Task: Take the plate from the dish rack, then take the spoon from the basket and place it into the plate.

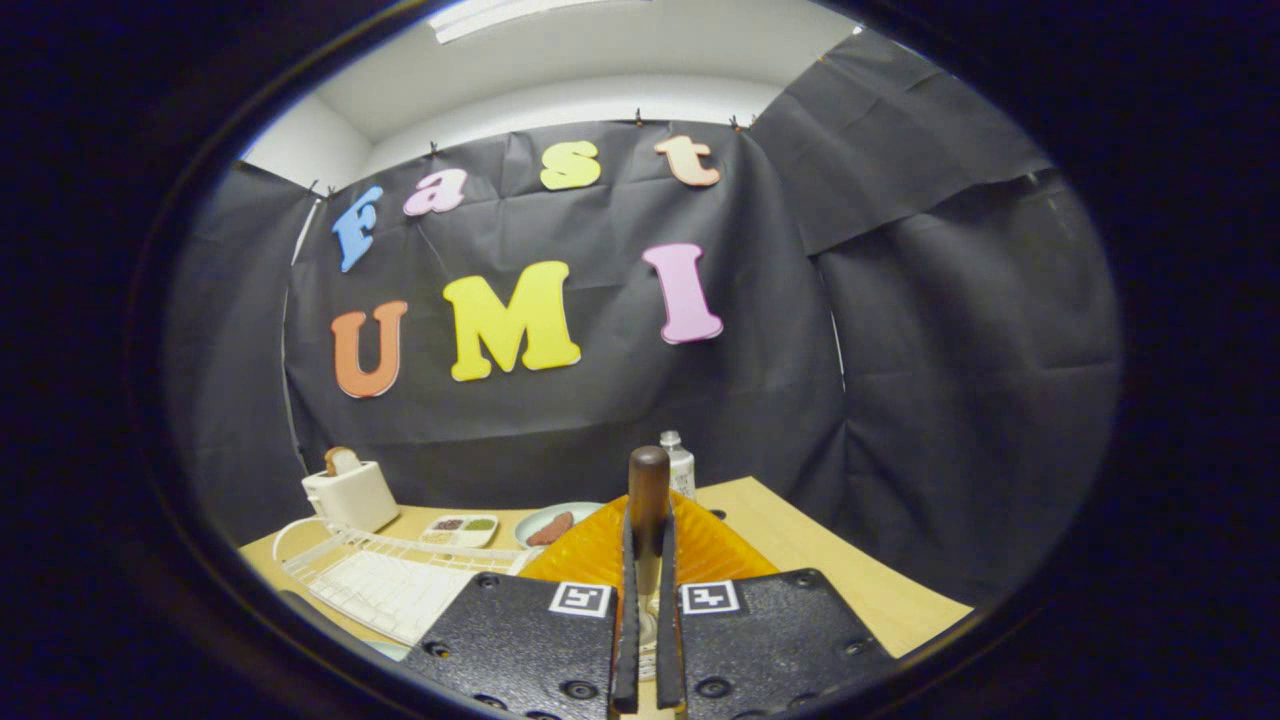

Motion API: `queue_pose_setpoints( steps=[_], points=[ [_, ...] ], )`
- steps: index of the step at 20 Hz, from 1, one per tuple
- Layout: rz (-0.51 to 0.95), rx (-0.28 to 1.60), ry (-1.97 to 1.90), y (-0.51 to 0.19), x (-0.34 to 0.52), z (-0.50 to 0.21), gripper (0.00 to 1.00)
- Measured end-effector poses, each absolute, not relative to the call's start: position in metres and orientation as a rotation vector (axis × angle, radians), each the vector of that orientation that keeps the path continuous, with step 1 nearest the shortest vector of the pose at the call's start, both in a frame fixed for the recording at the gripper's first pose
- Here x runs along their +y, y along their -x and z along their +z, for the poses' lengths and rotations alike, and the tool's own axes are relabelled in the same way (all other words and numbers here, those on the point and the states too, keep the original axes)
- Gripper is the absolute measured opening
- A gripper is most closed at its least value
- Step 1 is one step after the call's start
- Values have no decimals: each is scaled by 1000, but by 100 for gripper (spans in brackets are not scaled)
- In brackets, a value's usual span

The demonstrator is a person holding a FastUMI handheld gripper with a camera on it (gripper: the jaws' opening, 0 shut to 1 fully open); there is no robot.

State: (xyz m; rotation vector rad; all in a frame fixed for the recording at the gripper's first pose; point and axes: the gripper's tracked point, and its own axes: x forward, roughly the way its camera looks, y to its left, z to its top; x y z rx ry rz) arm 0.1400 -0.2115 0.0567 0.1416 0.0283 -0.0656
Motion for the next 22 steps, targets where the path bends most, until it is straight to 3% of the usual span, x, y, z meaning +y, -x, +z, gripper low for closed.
queue_pose_setpoints(
  steps=[8,22],
  points=[
    [50,-9,-180,-68,-125,67,12],
    [202,257,-435,-38,-17,-78,12]
  ],
)
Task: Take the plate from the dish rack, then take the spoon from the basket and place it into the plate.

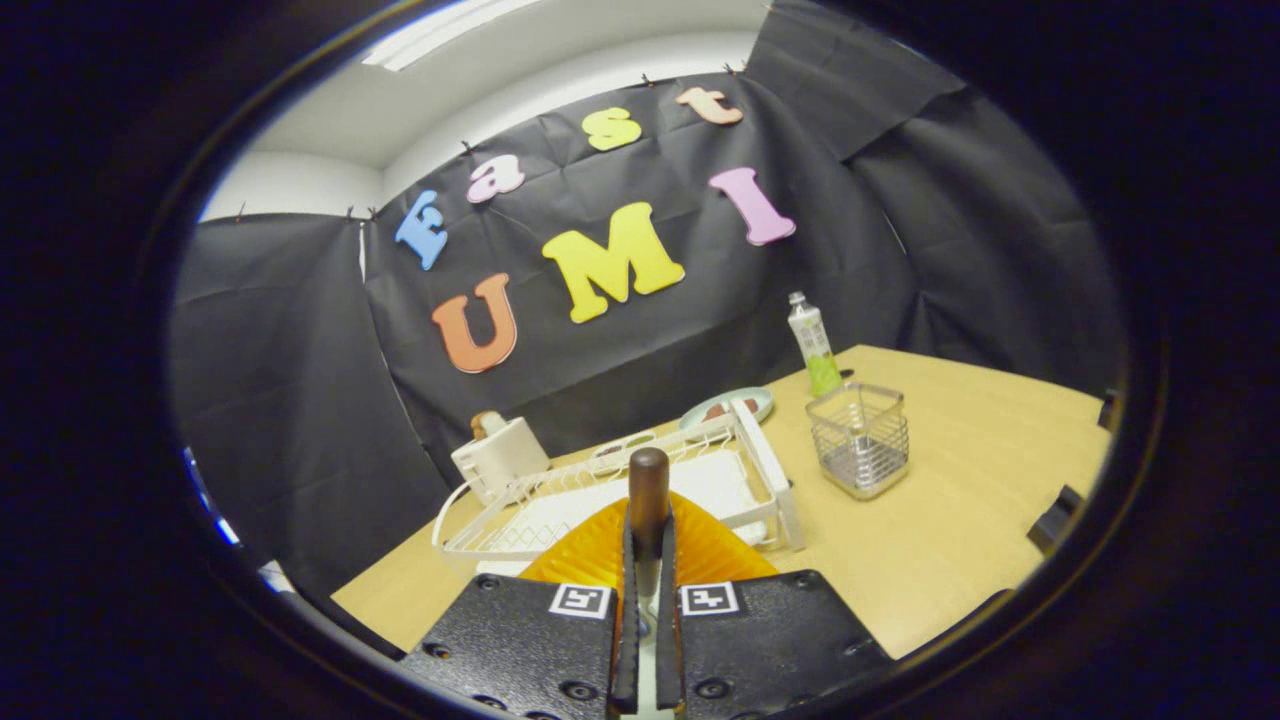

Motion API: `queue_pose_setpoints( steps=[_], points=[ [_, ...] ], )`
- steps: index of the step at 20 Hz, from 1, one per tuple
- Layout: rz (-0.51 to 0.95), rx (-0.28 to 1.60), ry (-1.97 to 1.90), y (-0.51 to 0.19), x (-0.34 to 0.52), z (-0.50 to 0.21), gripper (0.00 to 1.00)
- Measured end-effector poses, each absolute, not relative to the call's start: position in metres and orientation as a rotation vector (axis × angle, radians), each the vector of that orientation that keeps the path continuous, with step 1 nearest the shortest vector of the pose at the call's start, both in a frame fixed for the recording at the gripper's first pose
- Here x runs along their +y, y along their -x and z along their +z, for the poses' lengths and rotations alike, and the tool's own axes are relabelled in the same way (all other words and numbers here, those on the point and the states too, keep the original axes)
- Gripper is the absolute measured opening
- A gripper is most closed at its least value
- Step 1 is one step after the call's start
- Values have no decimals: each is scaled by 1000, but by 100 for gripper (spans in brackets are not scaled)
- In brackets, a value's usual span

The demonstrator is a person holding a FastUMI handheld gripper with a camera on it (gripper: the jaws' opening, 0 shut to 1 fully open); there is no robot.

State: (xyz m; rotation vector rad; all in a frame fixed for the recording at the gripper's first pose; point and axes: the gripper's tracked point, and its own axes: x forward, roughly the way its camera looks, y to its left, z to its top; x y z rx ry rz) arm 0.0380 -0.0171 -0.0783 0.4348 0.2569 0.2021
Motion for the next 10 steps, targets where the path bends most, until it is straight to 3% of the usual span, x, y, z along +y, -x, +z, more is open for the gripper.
queue_pose_setpoints(
  steps=[6,10],
  points=[
    [176,310,-468,-45,-32,-100,12],
    [139,353,-436,-53,-49,-118,20]
  ],
)
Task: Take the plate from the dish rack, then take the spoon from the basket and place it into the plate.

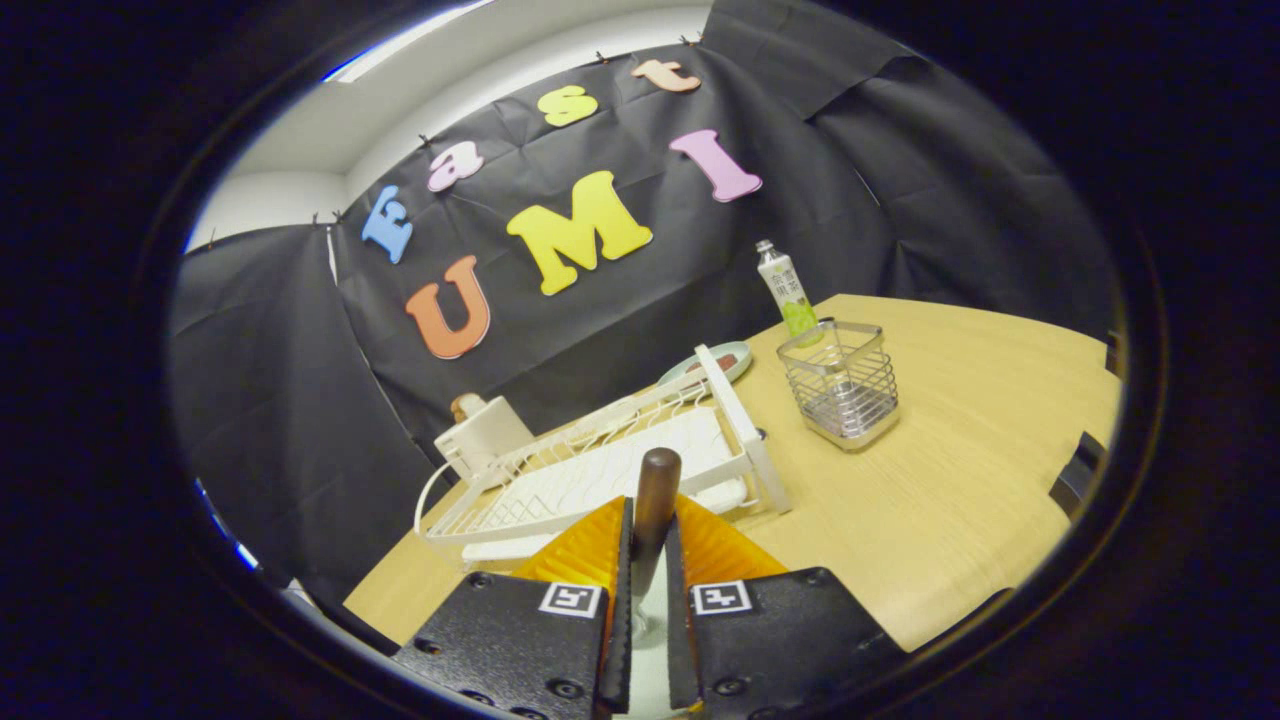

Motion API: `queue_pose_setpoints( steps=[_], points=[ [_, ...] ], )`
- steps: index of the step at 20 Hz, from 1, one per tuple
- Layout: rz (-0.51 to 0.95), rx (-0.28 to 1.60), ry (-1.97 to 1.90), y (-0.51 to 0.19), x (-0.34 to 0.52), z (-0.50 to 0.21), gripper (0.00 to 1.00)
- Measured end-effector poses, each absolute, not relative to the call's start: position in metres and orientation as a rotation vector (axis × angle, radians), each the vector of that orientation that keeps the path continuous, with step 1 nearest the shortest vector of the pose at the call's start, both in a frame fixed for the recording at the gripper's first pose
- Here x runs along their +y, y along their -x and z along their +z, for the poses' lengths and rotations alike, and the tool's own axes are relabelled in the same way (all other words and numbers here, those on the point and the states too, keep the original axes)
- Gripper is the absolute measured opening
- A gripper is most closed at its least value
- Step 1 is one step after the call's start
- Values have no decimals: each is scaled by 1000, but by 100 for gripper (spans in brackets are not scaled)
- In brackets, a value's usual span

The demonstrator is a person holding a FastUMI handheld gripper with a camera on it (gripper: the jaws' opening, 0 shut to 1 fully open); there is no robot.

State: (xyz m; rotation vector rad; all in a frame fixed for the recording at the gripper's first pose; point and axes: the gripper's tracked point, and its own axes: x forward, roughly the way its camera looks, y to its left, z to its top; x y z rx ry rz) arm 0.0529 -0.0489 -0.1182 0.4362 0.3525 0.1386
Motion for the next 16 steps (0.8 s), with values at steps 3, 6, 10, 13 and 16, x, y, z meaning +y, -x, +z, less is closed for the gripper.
queue_pose_setpoints(
  steps=[3,6,10,13,16],
  points=[
    [113,403,-396,-53,-60,-134,34],
    [61,398,-357,-54,-79,-135,62],
    [-36,315,-260,-57,-107,-116,99],
    [-78,223,-157,-51,-117,-88,100],
    [-68,145,-59,-40,-107,-62,100]
  ],
)
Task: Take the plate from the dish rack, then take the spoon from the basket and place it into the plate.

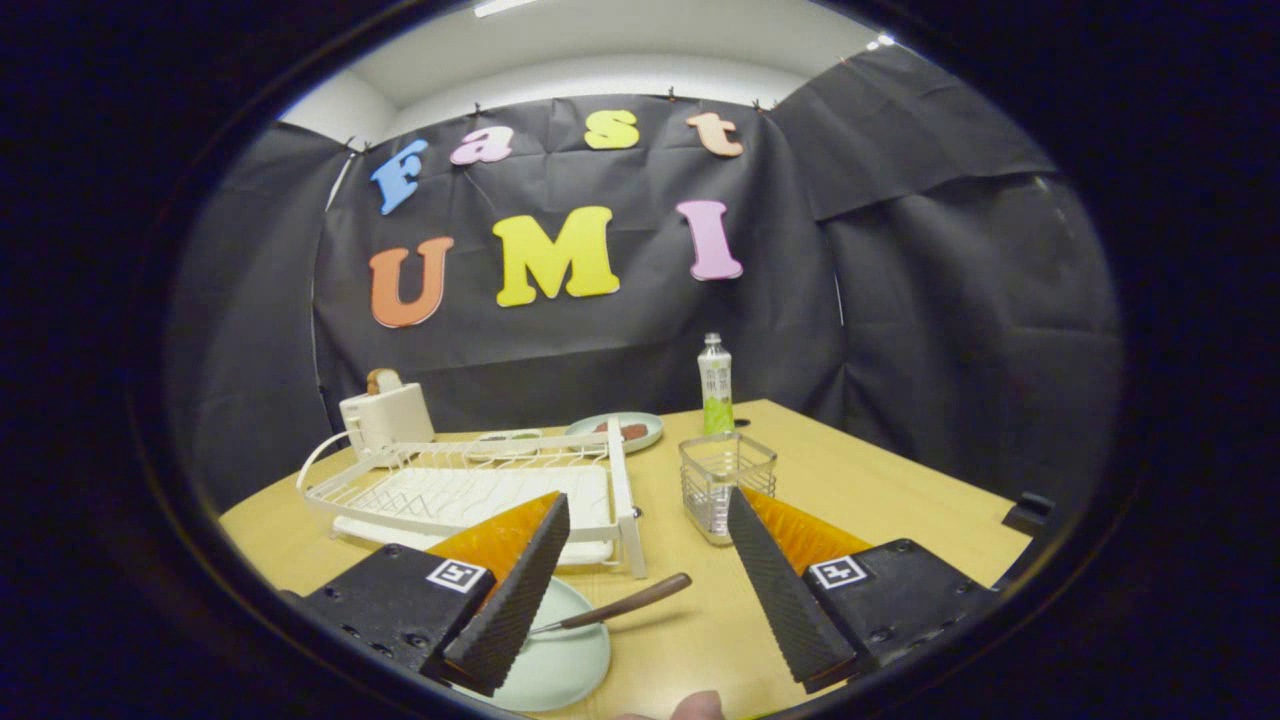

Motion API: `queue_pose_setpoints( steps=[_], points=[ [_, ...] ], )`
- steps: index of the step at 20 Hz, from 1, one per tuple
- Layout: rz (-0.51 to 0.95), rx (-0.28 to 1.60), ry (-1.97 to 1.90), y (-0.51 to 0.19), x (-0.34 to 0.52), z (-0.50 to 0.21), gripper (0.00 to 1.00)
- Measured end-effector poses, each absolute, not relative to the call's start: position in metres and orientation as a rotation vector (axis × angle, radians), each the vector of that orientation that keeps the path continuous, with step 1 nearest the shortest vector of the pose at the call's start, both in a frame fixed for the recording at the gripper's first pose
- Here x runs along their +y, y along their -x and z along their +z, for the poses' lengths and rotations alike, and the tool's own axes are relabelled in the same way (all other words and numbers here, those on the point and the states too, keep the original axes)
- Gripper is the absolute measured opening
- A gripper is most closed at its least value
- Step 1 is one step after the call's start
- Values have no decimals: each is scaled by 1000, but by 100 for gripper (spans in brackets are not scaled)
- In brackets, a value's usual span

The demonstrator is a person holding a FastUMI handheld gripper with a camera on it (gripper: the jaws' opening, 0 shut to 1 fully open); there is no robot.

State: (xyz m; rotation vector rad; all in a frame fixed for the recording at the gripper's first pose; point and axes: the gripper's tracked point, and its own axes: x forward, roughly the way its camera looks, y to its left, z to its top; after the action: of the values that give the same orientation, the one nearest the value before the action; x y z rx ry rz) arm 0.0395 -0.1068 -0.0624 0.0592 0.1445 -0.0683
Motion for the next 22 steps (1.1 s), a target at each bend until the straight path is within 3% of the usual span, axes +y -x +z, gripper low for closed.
queue_pose_setpoints(
  steps=[12,22],
  points=[
    [68,22,-14,15,-42,-1,100],
    [121,37,-5,20,-3,-8,100]
  ],
)
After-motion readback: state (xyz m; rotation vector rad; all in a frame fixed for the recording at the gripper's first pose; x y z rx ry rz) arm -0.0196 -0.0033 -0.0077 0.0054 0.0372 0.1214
